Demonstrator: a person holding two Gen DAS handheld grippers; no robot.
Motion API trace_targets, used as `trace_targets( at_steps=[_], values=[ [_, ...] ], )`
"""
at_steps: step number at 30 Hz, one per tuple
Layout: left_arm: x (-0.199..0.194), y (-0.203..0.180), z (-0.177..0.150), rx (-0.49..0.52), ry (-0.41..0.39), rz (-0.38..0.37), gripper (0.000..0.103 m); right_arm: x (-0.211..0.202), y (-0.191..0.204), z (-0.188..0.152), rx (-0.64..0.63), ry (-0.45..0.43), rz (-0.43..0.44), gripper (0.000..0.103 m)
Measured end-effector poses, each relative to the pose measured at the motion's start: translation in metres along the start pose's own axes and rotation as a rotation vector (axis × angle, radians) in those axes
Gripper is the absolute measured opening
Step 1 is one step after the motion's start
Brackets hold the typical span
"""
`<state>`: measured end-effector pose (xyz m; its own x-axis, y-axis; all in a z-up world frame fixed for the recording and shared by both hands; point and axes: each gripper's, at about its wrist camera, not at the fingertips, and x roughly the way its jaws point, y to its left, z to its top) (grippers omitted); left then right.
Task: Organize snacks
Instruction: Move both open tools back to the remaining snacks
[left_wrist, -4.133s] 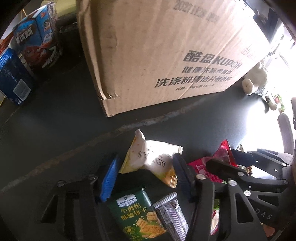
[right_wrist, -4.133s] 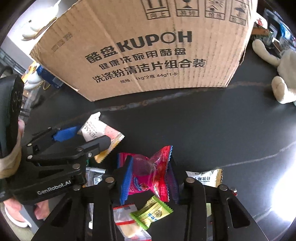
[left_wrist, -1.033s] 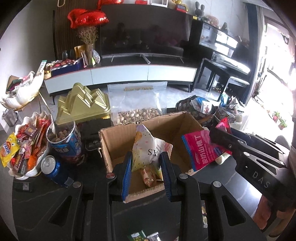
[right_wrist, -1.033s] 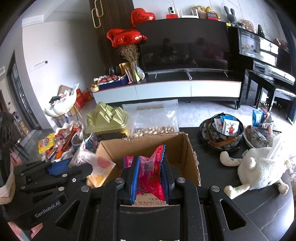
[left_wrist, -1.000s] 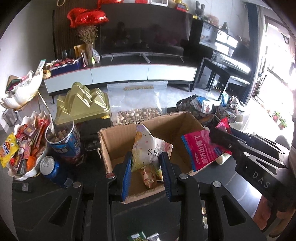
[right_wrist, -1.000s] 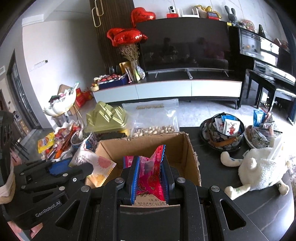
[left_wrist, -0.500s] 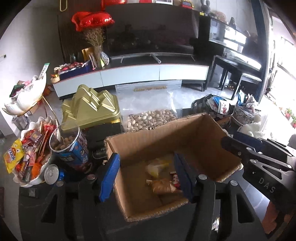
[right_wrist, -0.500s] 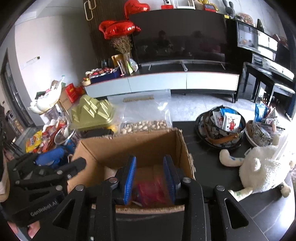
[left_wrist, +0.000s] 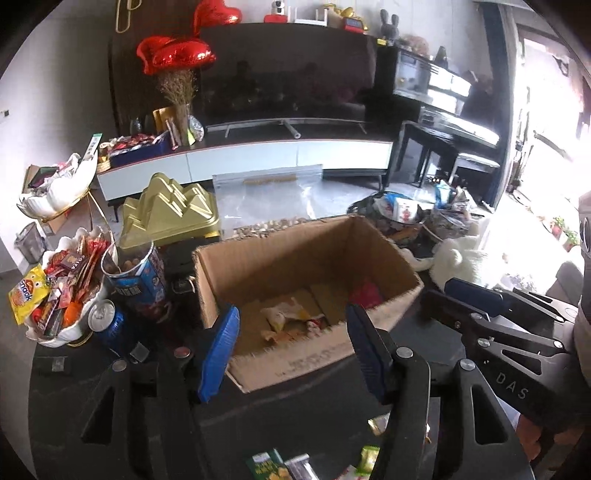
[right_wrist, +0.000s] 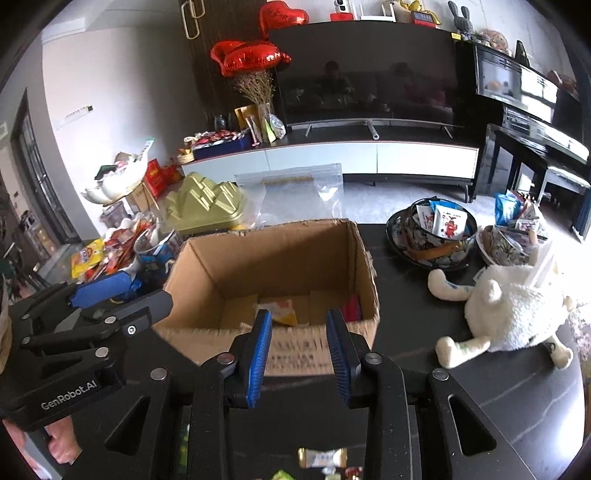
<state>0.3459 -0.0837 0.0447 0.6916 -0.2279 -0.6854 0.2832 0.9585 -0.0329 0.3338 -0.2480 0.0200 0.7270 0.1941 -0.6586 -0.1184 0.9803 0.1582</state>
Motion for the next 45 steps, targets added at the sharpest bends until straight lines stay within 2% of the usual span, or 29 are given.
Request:
trace_targets(
  at_steps=[10,27,35,45],
  values=[
    [-0.023,-0.03,-0.031,0.027,0.01,-0.039,0.061,-0.038,-0.009,-0.036,-0.003,0.005,-0.005,0.032],
    [-0.014,-0.065,-0.084,0.068,0.121,-0.09,0.062,-0.045,-0.032,-0.097,0.038,0.096,0.001,0.032],
    [0.0,-0.073,-0.11,0.076,0.196,-0.113,0.061,-0.036,-0.039,-0.122,0.068,0.152,0.017,0.032],
    [0.031,-0.079,-0.139,0.065,0.343,-0.151,0.06,-0.015,-0.051,-0.147,0.114,0.242,0.02,0.032]
  ],
)
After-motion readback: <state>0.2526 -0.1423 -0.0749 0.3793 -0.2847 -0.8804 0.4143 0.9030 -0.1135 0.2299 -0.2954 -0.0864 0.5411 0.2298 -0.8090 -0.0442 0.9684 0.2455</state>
